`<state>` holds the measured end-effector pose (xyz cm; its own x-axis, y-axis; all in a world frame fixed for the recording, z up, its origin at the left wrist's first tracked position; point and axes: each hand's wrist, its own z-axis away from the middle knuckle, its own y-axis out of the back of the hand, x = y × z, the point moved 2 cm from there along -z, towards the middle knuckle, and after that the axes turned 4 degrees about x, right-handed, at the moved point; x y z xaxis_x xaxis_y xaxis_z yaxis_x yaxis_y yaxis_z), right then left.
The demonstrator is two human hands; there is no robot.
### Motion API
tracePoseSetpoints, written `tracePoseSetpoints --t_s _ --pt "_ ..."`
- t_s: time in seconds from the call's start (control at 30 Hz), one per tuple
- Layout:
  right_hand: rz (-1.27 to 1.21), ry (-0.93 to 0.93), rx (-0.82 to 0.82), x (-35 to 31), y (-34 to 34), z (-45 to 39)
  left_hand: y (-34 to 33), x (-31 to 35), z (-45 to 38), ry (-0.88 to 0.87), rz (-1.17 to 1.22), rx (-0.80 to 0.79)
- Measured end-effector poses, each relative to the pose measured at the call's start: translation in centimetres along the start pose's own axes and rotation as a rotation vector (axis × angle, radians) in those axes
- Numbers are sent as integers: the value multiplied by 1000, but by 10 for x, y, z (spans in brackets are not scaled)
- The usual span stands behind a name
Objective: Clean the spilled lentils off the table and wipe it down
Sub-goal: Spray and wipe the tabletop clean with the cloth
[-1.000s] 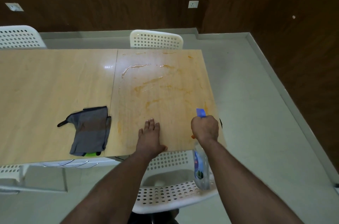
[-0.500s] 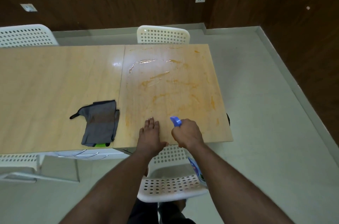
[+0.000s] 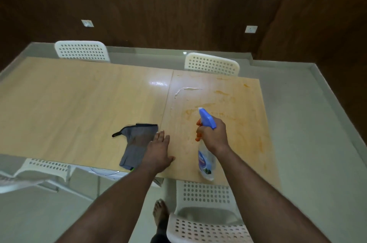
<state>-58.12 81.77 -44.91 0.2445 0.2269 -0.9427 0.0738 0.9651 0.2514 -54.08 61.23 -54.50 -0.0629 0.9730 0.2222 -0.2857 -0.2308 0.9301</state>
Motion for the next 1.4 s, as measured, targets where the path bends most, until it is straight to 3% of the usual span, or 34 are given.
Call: tracePoseSetpoints --t_s 0.27,0.43,0.53,0.73,1.03,1.4 --pt "-43 143 -53 -27 -63 -51 20 -77 -23 96 24 -53" --pt "-73 220 -26 -17 -73 -58 7 -94 -29 96 -28 -112" --pt "45 267 -43 -4 -72 -55 0 -92 -31 82 -97 -96" --pt "249 122 10 45 -60 -34 0 -88 -35 88 -89 -85" --pt "238 198 18 50 -79 -47 4 -97 -35 149 70 -16" --pt "234 292 -166 -6 -216 -128 18 -139 -61 199 136 22"
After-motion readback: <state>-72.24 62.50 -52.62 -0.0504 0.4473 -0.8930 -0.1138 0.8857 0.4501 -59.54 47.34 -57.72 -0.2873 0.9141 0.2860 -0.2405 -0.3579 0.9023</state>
